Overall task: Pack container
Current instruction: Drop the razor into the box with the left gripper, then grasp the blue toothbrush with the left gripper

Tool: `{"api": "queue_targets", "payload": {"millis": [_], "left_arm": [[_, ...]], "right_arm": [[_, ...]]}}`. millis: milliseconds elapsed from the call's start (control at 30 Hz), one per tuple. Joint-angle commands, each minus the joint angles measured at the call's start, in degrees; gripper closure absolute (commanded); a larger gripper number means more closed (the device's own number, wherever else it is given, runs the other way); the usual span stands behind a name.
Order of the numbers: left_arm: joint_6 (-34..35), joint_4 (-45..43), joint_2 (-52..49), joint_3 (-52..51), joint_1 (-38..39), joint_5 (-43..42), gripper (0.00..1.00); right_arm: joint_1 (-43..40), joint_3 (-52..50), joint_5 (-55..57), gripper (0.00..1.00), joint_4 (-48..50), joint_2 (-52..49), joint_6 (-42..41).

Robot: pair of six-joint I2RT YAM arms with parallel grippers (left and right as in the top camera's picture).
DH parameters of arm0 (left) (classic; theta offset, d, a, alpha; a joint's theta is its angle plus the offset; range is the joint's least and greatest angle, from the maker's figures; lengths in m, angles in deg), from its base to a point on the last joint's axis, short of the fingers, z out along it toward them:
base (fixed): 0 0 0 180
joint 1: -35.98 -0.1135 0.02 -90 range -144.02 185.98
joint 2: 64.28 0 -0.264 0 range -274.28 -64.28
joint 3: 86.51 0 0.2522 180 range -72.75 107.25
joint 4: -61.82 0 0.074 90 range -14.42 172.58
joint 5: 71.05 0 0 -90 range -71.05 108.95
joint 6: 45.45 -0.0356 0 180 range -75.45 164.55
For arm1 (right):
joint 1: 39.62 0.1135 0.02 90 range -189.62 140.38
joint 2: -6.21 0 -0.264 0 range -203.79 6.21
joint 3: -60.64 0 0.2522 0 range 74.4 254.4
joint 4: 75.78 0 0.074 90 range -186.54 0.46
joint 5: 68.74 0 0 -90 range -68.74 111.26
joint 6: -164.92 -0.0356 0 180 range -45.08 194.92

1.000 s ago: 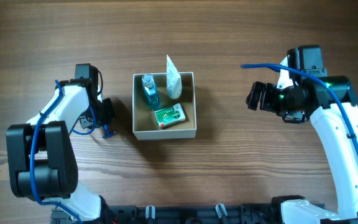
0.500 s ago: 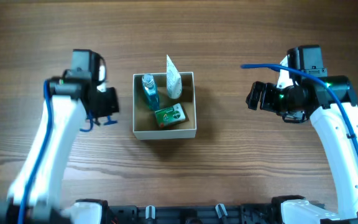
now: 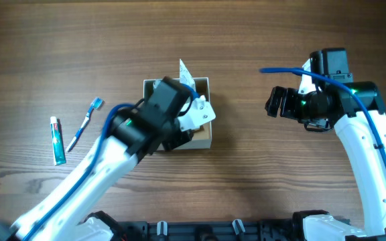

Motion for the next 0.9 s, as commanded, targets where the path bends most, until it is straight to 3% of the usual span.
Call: {"api": "queue_targets", "payload": {"millis": [0,100,133,167,200,233,433,567,700,867], "left_arm": [[-5.03,-2.23,-7.28,0.46,-2.47,0.39,0.96],[-3.41,-2.1,-11.1,0.46,-3.32,0.42,0.96],[-3.32,-2.03,-11.28,0.46,-3.34,0.42,0.94],[-3.34,-2.08,-11.23,0.46,-3.34,0.46,0.85],[-3.32,-2.14,-10.75,0.5,-3.34,0.76,0.48],[-3.28,-2.03,-9.77,0.76,-3.34,1.14,0.0],[10.38,0.7,2.16,5.7,-5.7,9.03,0.0],[19.65,2.08,8.33,5.68,-19.54,8.96,0.0],[22.23,3.34,4.76,4.17,-38.25,6.51,0.0],[22.23,1.64,-7.28,-0.13,-48.78,4.0,0.0]], "right_arm": [[-0.17,-0.37,0.37,0.0,-0.02,-0.04,1.16],[-0.2,-0.37,0.37,0.0,-0.04,-0.04,1.14],[-0.17,-0.37,0.37,0.0,-0.04,-0.04,1.14],[-0.2,-0.37,0.37,0.0,0.0,-0.04,1.16],[-0.2,-0.37,0.39,0.0,0.07,-0.04,1.14],[-0.2,-0.37,0.39,0.0,0.13,-0.04,1.14],[-0.2,-0.37,1.46,0.0,0.17,-0.04,1.18],[-0.2,-0.37,1.46,0.0,0.24,-0.04,1.14],[-0.2,-0.37,1.44,0.0,0.17,-0.04,1.16],[-0.2,-0.37,1.44,0.0,0.04,-0.04,1.14]]}}
